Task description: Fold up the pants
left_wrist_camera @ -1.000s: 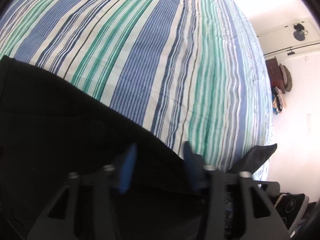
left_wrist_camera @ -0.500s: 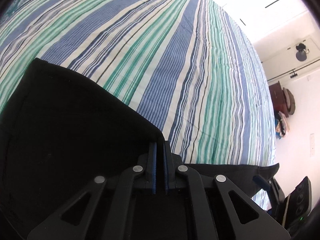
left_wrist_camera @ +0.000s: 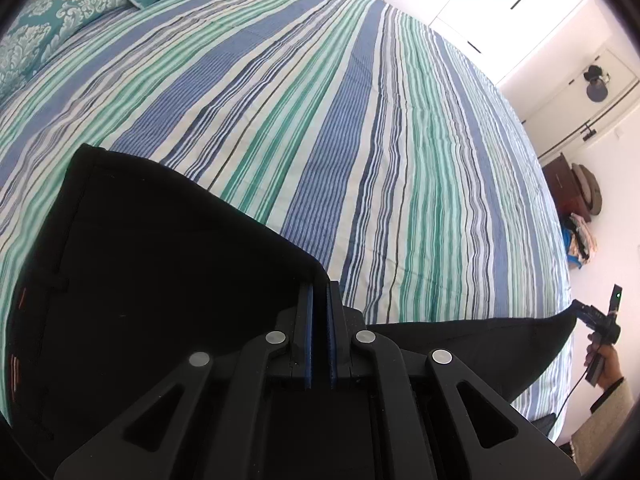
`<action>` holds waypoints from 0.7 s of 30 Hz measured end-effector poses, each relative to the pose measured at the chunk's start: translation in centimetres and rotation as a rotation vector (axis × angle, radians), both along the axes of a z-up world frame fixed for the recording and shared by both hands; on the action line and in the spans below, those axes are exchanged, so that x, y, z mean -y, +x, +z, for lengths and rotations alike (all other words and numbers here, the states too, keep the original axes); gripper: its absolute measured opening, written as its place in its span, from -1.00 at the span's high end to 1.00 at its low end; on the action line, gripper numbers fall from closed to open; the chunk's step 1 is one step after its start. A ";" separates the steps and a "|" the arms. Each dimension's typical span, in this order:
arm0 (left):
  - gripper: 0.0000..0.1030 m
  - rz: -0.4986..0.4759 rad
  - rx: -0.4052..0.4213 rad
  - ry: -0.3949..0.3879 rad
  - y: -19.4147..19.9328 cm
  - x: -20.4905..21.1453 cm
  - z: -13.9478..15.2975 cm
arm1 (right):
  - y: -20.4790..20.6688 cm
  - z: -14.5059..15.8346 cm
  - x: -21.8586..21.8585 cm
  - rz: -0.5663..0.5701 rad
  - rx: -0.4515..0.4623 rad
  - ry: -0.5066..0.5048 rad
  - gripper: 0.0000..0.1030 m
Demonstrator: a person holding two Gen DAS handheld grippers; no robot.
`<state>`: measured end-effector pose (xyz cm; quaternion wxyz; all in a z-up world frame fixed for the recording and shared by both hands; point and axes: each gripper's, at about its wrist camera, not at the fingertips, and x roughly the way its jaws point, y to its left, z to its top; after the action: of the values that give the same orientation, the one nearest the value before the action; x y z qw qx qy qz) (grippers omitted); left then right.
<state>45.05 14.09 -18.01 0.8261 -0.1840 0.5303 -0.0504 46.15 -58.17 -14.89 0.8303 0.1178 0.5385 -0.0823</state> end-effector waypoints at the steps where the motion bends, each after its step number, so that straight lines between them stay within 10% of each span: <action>1: 0.93 -0.002 0.001 0.006 -0.1 0.0 0.0 | -0.4 -0.8 0.6 0.023 -0.032 0.045 -0.58; 3: 0.92 -0.002 0.007 0.011 -0.2 -0.1 0.2 | -0.4 -2.7 0.5 0.080 -0.099 0.131 -0.57; 4: 0.92 0.003 0.018 0.016 -0.5 -0.3 0.4 | -0.7 -3.8 -0.4 0.124 -0.123 0.144 -0.34; 5: 0.92 0.008 0.034 0.016 -0.8 -0.5 0.6 | -1.0 -4.1 -1.2 0.169 -0.136 0.092 0.30; 7: 0.92 0.031 0.091 0.040 -1.8 -0.8 1.7 | -2.2 -3.6 -3.2 0.207 -0.136 -0.009 0.67; 12: 0.92 0.095 0.237 0.117 -1.6 -0.8 3.1 | -5.0 2.9 -5.8 0.219 0.017 -0.083 0.71; 21: 0.84 0.275 0.226 0.224 6.1 -0.7 0.0 | 7.4 4.3 -8.6 0.061 0.169 -0.227 0.62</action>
<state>51.16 14.79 -18.02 0.8946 -0.1548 0.4066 0.1017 53.54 -49.60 -10.63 0.8827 0.0132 0.4573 -0.1074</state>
